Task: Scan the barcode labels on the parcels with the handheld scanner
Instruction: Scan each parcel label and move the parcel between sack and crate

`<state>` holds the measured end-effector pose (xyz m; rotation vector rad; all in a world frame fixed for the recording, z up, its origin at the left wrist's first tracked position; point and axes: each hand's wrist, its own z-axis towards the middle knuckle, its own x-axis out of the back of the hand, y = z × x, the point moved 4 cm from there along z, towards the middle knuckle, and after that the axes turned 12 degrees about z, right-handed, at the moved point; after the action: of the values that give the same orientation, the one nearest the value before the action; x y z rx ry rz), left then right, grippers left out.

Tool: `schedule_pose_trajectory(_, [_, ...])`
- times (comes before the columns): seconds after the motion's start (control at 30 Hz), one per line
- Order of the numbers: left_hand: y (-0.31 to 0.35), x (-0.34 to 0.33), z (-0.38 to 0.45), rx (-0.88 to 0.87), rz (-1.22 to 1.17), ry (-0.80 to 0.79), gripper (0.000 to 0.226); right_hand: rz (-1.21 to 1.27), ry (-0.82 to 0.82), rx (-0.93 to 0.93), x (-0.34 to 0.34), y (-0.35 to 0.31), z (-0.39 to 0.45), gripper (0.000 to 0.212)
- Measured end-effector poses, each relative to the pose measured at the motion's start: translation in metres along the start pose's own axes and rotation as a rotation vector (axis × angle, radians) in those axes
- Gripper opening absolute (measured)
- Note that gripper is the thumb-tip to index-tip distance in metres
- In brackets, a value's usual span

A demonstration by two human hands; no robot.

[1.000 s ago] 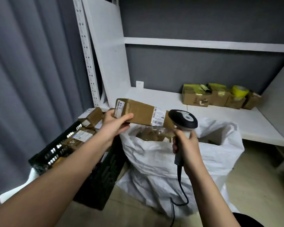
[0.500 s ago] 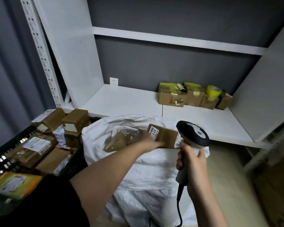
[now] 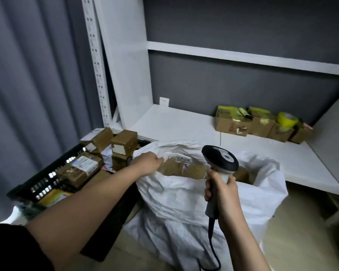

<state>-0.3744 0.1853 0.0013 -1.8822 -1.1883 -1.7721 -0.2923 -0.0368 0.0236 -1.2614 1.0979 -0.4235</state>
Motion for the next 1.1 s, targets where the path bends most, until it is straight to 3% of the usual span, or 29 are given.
schedule_pose_trajectory(0.1, [-0.087,0.009,-0.025,0.13,-0.061,0.108,0.028,-0.024,-0.126,-0.049,-0.042,0.022,-0.014,0.011])
schedule_pose_trajectory(0.2, [-0.17,0.011,-0.058,0.271,0.021,0.135,0.018,-0.048,-0.221,-0.091,-0.085,0.052,-0.028,0.01])
schedule_pose_trajectory(0.33, [-0.258,0.001,-0.089,0.409,0.088,0.066,0.072,-0.085,-0.312,-0.158,-0.141,0.104,-0.045,0.014])
schedule_pose_trajectory(0.4, [-0.287,-0.005,-0.091,0.476,0.14,0.029,0.088,-0.094,-0.342,-0.189,-0.163,0.128,-0.048,0.017])
schedule_pose_trajectory(0.63, [-0.354,-0.027,-0.021,0.485,0.194,0.119,0.109,-0.143,-0.399,-0.251,-0.218,0.216,-0.006,0.014])
schedule_pose_trajectory(0.83, [-0.399,-0.063,0.06,0.505,0.033,0.069,0.123,-0.162,-0.394,-0.323,-0.239,0.289,0.047,0.015])
schedule_pose_trajectory(1.1, [-0.426,-0.093,0.111,0.531,0.012,0.028,0.127,-0.173,-0.386,-0.383,-0.244,0.328,0.065,0.014])
